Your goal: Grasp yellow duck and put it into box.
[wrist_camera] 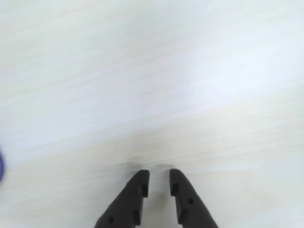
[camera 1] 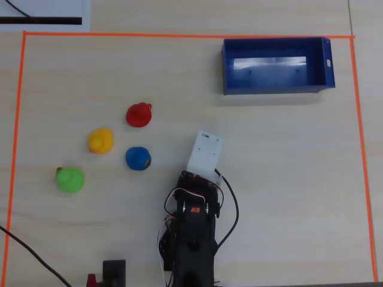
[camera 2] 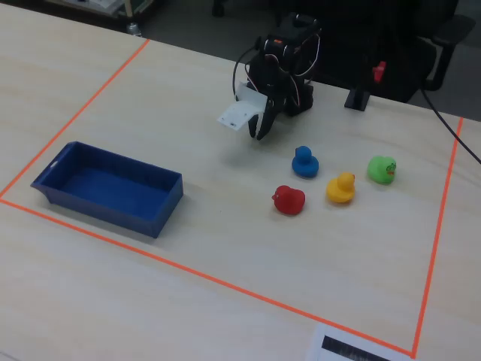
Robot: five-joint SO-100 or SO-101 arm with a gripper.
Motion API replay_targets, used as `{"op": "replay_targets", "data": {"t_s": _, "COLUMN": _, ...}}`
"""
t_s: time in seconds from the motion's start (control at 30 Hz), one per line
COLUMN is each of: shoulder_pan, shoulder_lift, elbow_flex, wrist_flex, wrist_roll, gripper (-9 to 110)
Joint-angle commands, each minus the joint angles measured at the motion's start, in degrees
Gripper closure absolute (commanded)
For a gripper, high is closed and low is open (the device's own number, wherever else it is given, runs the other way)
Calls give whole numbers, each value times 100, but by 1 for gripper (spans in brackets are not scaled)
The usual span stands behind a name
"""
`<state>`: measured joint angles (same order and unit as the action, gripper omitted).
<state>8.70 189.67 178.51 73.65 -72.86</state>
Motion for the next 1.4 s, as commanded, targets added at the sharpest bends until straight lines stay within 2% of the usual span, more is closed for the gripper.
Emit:
{"op": "replay_targets", "data": {"t_s": 0.0, "shoulder_pan": 35, "shoulder_lift": -9, "elbow_flex": -26, "wrist_flex": 123, "wrist_roll": 35, "gripper": 98}}
{"op": "replay_targets", "data": {"t_s": 0.97, "shoulder_pan": 35, "shoulder_lift": -9, "elbow_flex": -26, "wrist_flex": 123, "wrist_roll": 26, "gripper": 97}}
{"op": "replay_targets", "data": {"t_s": 1.07, "shoulder_pan": 35, "shoulder_lift": -9, "elbow_flex": -26, "wrist_flex": 123, "wrist_roll": 35, "gripper": 101}}
{"op": "replay_targets", "data": {"t_s": 1.23, "shoulder_pan": 35, "shoulder_lift": -9, "elbow_flex": -26, "wrist_flex": 132, "wrist_roll": -123, "gripper": 101}}
{"op": "replay_targets", "data": {"t_s": 1.3, "shoulder_pan": 0, "shoulder_lift": -9, "elbow_flex": -62, "wrist_flex": 114, "wrist_roll": -167, "gripper": 99}}
{"op": "replay_targets", "data": {"t_s": 1.37, "shoulder_pan": -18, "shoulder_lift": -246, "elbow_flex": -404, "wrist_flex": 123, "wrist_roll": -167, "gripper": 88}}
